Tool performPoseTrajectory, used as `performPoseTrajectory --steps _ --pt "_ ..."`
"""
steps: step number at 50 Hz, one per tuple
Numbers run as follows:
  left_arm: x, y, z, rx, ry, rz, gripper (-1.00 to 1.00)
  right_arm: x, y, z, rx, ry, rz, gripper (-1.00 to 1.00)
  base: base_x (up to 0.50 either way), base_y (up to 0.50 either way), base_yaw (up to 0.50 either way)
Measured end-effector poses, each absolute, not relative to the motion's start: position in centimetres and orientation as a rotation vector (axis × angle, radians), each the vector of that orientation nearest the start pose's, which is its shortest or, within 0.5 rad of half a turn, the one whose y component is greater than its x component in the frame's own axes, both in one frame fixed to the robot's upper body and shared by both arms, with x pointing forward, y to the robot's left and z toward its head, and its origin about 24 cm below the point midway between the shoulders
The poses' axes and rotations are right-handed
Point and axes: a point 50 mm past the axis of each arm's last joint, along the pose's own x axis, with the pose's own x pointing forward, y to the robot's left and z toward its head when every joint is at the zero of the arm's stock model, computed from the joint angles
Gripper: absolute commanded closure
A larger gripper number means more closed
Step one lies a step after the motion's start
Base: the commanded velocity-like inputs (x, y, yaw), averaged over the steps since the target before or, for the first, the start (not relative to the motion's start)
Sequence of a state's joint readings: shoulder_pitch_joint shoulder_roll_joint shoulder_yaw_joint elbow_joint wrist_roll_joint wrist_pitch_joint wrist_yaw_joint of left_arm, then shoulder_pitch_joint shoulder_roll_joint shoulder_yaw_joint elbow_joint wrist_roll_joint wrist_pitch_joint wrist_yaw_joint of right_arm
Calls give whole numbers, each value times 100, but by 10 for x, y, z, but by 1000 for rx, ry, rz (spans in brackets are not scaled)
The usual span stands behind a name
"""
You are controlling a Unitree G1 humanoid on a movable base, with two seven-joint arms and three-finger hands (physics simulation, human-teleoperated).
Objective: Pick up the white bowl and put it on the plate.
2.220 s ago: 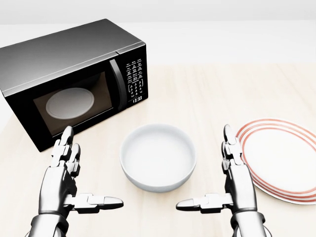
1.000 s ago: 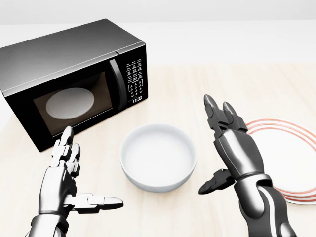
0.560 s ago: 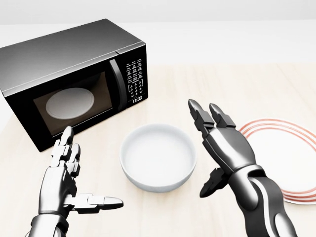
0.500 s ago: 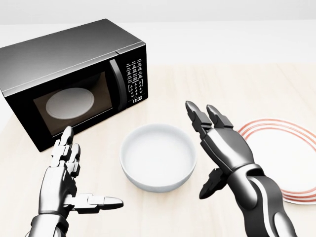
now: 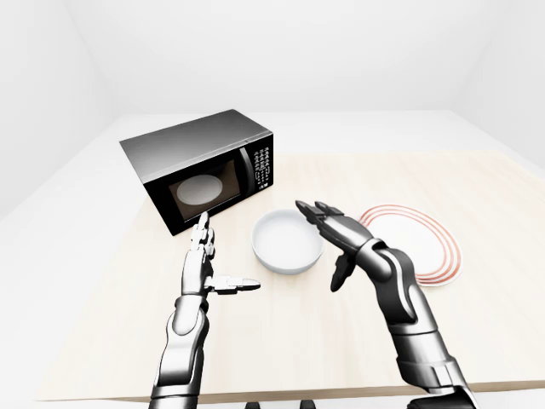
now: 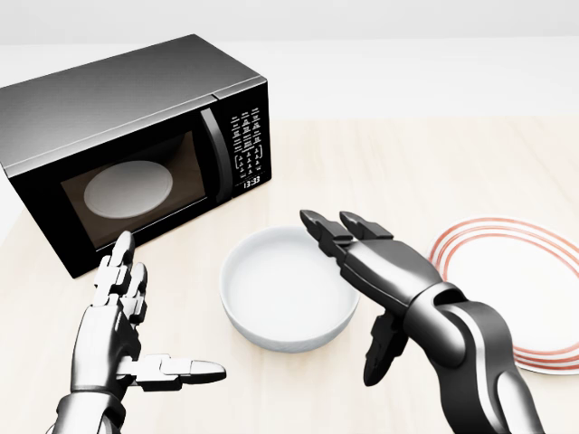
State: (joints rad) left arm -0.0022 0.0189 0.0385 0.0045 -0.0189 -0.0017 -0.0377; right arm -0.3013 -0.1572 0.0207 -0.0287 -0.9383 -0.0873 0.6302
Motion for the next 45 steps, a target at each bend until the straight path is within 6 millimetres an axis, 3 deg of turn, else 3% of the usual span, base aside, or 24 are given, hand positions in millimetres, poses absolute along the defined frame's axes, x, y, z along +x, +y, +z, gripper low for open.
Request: performPoseTrajectory --steps 21,45 --pt "254 160 41 0 0 0 -100 300 -115 113 -1224 -75 594 -100 0 0 0" --pt "254 160 41 0 0 0 -100 306 -108 98 -1281 -6 634 -100 0 0 0"
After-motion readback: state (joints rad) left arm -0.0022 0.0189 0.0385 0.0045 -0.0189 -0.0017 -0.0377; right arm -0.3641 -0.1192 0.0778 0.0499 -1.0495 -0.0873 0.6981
